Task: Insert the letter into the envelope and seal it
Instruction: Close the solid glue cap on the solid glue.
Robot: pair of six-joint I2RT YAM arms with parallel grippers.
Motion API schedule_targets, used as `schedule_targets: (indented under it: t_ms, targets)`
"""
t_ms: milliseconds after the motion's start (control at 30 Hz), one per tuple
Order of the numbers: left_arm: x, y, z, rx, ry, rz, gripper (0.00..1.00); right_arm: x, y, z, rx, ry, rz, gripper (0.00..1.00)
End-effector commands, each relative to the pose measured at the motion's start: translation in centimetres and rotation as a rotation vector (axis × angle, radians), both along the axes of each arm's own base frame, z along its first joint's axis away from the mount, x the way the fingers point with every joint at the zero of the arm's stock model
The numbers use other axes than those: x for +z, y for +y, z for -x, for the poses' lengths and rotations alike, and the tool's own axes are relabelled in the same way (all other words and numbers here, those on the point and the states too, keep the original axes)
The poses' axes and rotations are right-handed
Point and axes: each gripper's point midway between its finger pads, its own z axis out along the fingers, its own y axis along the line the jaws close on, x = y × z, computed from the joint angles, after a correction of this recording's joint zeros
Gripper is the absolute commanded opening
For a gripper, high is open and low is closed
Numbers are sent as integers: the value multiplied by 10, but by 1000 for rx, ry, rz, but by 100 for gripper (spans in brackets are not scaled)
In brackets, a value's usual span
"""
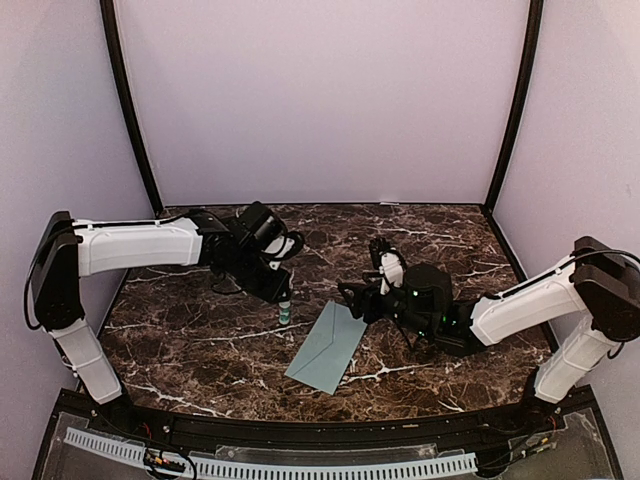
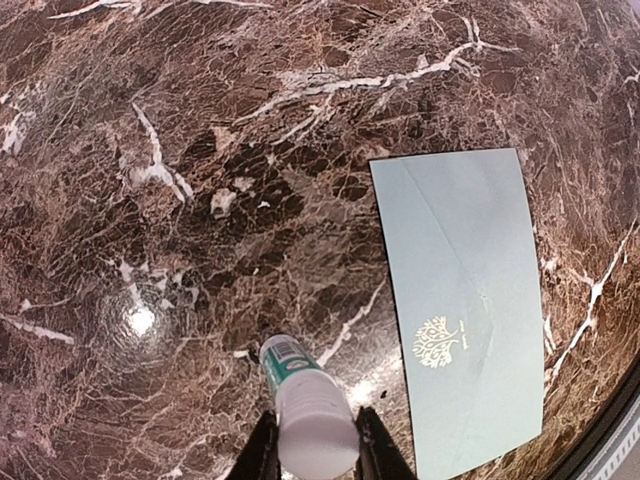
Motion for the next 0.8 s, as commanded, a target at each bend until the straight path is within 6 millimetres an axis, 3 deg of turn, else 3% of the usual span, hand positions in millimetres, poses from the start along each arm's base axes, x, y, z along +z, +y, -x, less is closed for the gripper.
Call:
schedule_targets:
  t_ms: [0, 767]
  targets:
    - [-14, 7, 6, -9, 37, -71, 22, 6, 1, -5, -10, -7, -30, 65]
    - [-25, 22, 14, -18, 65, -179, 19, 6, 3, -5, 0, 2, -38, 65]
